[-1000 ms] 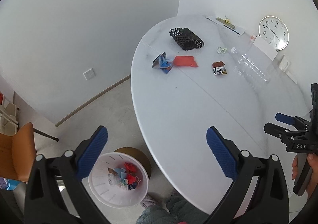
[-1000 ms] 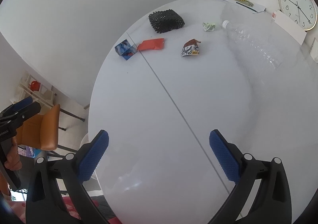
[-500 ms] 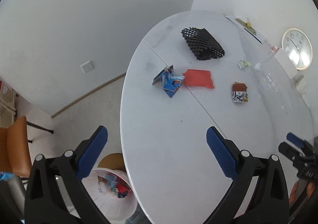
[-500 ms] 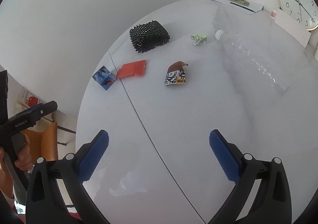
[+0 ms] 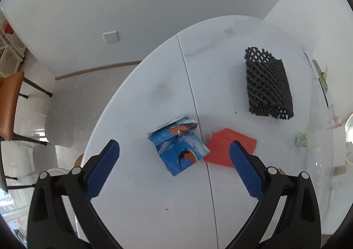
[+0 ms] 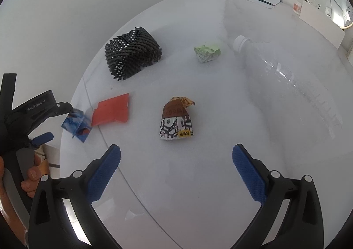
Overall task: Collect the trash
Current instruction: 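Move both tools back over the table toward the blue box and snack wrapper, then grasp the blue printed box with the left gripper while the right grasps the brown snack wrapper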
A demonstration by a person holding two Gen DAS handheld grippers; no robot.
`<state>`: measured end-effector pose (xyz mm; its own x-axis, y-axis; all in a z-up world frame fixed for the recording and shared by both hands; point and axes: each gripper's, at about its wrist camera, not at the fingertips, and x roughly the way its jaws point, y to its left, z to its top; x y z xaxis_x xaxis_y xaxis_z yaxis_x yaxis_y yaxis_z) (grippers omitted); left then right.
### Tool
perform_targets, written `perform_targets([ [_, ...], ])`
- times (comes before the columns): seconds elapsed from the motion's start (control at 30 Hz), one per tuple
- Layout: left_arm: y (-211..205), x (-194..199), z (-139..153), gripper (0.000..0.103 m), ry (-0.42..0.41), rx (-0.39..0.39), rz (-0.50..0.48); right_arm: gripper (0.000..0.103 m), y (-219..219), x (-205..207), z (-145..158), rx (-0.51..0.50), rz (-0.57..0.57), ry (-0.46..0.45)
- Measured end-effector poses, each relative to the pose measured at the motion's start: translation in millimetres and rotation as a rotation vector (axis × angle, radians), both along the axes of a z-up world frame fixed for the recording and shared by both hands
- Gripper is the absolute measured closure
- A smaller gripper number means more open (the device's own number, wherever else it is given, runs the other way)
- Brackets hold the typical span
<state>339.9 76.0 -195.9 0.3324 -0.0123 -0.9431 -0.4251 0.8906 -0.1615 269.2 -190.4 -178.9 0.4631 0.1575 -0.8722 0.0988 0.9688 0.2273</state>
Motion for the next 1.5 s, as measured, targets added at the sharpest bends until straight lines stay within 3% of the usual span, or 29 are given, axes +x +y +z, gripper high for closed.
perform_targets([
  [0.23,0.9,14.2,-14.9,0.009,0.017,-0.011,0.126,0.003,-4.6,21.3,-24.5,-0.021,-0.065,0.016],
  [0.33,1.1,18.7,-21.3,0.025,0.030,-0.023,0.131,0.003,-7.5,24.3,-32.0,-0.005,-0.070,0.027],
  [0.5,9.4,19.3,-39.9,0.036,0.098,-0.100,0.162,0.003,-10.8,26.5,-37.9,0.001,-0.055,0.025],
  [0.77,9.5,23.5,-36.8,0.049,0.105,-0.102,0.165,0.003,-11.9,31.8,-38.8,0.021,-0.040,0.011],
  [1.03,4.6,19.3,-31.1,0.050,0.085,-0.087,0.129,0.004,-12.8,31.7,-42.2,0.012,-0.035,0.012],
  [1.2,7.7,17.0,-20.5,0.050,0.056,-0.044,0.095,0.022,-2.5,43.5,-52.5,-0.043,-0.002,0.039],
  [1.3,13.9,15.3,-14.5,0.050,0.035,-0.014,0.061,0.041,6.8,49.2,-51.8,-0.114,0.026,0.029],
  [1.37,18.5,11.9,-11.7,0.050,0.031,0.001,0.047,0.066,10.7,51.9,-50.7,-0.118,0.046,0.021],
  [1.5,33.5,3.5,-7.5,0.050,0.018,0.007,0.032,0.073,12.5,50.0,-47.3,-0.092,0.073,0.011],
])
